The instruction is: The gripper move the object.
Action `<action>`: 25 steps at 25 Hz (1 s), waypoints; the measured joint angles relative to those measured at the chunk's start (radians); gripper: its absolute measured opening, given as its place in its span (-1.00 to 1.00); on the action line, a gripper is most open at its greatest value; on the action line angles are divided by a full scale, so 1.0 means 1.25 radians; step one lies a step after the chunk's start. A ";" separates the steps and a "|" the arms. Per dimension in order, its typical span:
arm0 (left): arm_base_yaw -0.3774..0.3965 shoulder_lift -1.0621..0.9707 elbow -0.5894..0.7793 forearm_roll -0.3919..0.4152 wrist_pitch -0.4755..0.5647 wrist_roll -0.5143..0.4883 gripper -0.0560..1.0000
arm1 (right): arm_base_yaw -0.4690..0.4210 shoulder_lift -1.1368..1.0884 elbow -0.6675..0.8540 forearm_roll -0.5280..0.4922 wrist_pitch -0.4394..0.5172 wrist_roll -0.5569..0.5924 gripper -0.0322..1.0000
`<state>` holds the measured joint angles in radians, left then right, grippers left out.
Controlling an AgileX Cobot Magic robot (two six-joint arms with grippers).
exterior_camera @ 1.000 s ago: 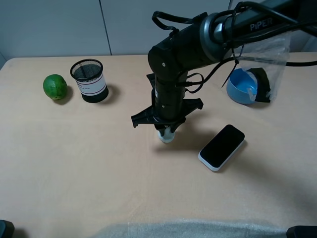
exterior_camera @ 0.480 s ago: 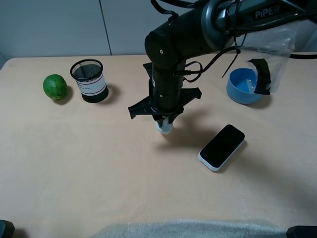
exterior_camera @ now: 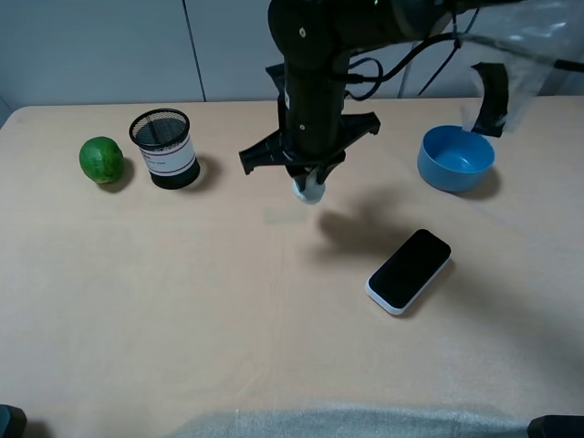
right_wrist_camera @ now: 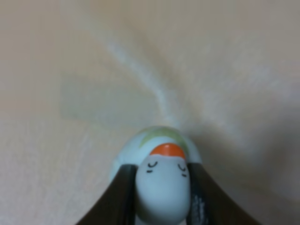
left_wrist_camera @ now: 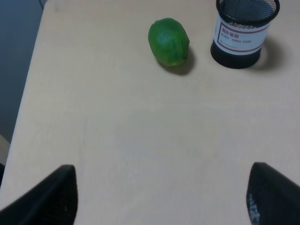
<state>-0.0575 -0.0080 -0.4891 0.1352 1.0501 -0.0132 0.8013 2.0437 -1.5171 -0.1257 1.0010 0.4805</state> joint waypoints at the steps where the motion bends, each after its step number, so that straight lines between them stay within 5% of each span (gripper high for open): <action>1: 0.000 0.000 0.000 0.000 0.000 0.000 0.62 | -0.005 -0.007 -0.011 -0.004 0.008 -0.003 -0.60; 25: 0.000 0.000 0.000 0.000 0.000 0.000 0.62 | -0.212 -0.052 -0.269 -0.041 0.068 -0.149 -0.62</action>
<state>-0.0575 -0.0080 -0.4891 0.1352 1.0501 -0.0132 0.5368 1.9782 -1.8539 -0.1772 1.0854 0.2940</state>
